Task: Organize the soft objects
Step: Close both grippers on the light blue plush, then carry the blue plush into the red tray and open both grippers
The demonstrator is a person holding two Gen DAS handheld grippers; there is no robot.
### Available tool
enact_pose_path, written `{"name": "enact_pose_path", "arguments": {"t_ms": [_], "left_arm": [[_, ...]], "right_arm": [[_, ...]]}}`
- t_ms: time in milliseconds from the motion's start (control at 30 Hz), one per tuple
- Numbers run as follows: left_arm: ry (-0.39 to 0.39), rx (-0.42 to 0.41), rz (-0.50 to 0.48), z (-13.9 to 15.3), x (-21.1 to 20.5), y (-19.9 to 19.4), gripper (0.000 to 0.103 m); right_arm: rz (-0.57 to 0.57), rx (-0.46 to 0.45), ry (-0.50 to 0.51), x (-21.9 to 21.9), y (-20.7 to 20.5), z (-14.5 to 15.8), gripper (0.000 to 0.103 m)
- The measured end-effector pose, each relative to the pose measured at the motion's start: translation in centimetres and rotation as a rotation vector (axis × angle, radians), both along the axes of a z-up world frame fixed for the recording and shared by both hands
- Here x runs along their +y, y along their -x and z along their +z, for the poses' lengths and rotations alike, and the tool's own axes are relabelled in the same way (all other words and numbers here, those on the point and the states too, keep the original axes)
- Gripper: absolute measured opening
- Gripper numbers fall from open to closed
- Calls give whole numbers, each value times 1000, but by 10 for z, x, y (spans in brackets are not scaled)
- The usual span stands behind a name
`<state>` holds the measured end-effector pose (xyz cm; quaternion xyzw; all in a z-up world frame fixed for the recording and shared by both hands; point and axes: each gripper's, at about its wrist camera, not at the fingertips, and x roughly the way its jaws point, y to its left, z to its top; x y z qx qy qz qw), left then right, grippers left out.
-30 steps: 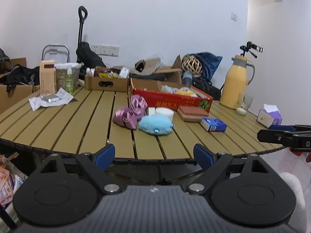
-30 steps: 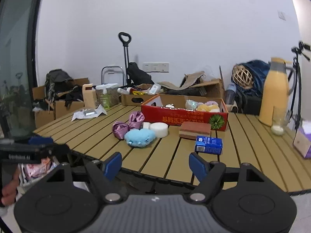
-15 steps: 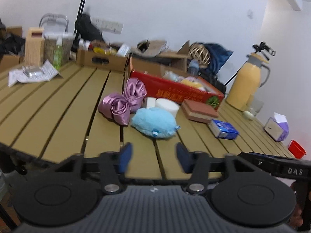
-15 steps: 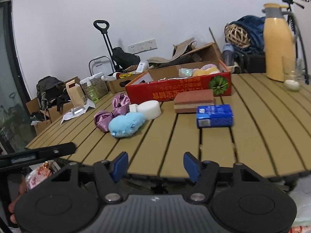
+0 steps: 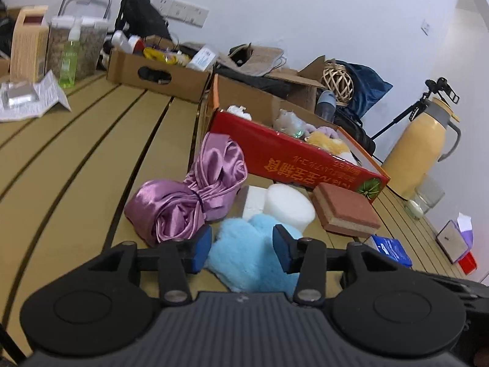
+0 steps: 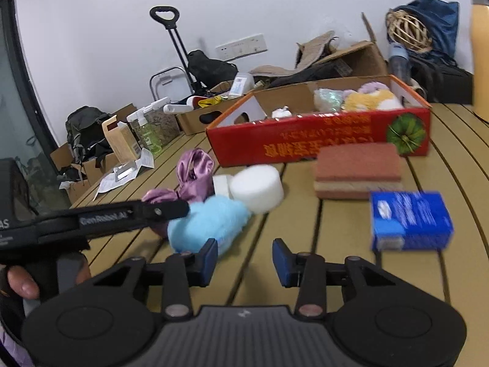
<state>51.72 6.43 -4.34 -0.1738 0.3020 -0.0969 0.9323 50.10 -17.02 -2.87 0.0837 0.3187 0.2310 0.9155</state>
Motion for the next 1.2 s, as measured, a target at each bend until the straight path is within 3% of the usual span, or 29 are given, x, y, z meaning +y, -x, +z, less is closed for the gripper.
{"name": "enact_pose_path", "arguments": {"t_ms": [233, 367, 467, 533, 633, 733, 800, 1200], "left_arm": [[175, 70, -106, -11, 7, -5, 45], [210, 61, -120, -12, 11, -3, 46], [243, 85, -120, -17, 14, -8, 54], [248, 105, -126, -19, 12, -11, 53], [223, 94, -141, -20, 8, -8, 43], [211, 77, -146, -19, 7, -6, 40], [208, 71, -147, -19, 6, -5, 39], [132, 26, -130, -8, -13, 20, 38]], "right_arm": [[25, 33, -64, 11, -38, -7, 39], [11, 50, -112, 4, -38, -18, 41], [0, 60, -152, -4, -35, -22, 41], [6, 71, -175, -7, -37, -24, 40], [16, 99, -236, -12, -39, -31, 39], [23, 78, -237, -11, -37, -34, 36], [33, 69, -249, -11, -34, -34, 28], [56, 89, -275, -19, -29, -35, 28]]}}
